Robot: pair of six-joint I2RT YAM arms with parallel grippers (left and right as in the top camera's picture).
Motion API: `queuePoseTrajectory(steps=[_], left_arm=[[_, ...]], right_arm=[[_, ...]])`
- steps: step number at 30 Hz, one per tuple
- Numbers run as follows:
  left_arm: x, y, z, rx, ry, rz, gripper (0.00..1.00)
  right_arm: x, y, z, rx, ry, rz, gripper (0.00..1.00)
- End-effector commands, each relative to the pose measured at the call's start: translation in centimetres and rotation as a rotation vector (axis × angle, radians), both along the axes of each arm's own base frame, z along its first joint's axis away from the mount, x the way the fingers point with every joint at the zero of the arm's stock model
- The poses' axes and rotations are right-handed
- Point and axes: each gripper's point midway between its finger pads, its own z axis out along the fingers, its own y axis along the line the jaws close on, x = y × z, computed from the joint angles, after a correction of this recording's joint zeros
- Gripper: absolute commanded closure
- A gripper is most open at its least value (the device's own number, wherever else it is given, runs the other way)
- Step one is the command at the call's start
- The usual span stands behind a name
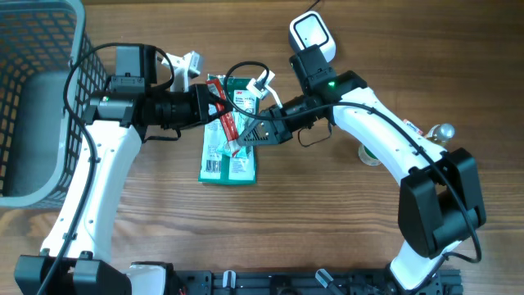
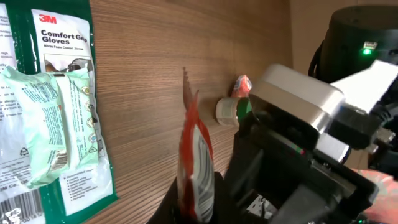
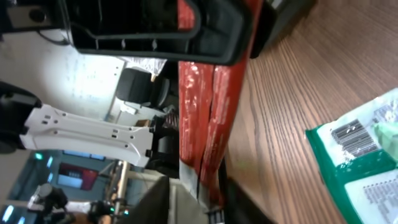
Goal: Scan the item barcode
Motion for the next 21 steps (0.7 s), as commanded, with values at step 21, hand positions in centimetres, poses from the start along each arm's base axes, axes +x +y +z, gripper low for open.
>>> queuePoseTrajectory(steps=[21], left_arm=[[-0.3,0.5,2.9,-0.263,0.065,-0.004,0.96]], right_arm=[[-0.4,0.5,2.2,0.104,-0.109,0.043,0.67]])
